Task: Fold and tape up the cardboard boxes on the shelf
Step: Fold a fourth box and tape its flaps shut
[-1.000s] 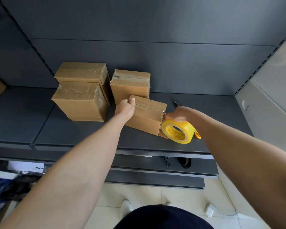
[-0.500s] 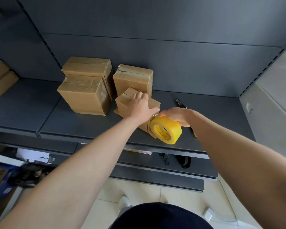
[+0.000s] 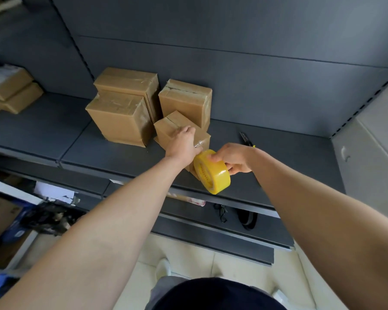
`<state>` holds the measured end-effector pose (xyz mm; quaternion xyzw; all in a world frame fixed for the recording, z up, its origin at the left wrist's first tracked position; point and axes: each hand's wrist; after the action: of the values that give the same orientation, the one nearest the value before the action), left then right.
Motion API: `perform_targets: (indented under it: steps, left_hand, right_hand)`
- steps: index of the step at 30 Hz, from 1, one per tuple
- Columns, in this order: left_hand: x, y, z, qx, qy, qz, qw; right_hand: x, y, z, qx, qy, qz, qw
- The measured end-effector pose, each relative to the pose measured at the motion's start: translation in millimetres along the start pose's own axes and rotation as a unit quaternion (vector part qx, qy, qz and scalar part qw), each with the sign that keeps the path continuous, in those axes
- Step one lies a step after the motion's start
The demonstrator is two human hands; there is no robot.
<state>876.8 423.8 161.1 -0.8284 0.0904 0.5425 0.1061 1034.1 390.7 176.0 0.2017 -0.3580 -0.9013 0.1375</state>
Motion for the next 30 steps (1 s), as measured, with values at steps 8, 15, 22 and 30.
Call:
perform_targets:
  steps: [8,15,22,30]
  left_hand:
    - [-7,5,-4,0.003,0.031,-0.012,0.999]
    - [-8,40,-10,0.001,0.077,-0.158,0.985]
    - [10,55,-15,-0.407,0.478,0.060,0.776]
    - [19,43,-42,-0.457,0.623,-0.031,0.634]
  right_hand:
    - [3,0,5,0.009,0.056,-0.006,0.998]
    - [3,-1,8,-0.003,0.009,0.003,1.000]
    - [0,5,5,-0.016,-0.022,0.051,0.998]
    - [-15,-5,-19,-0.028,-0.082,-0.132,0.988]
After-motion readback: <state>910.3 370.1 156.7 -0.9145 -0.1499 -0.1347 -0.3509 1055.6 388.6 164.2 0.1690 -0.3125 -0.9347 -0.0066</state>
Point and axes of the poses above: each hand's wrist, its own y-axis away from the middle knuckle, its own x-axis out of the palm, z = x × y, and after that the axes turned 2 degrees about -z, right-handed
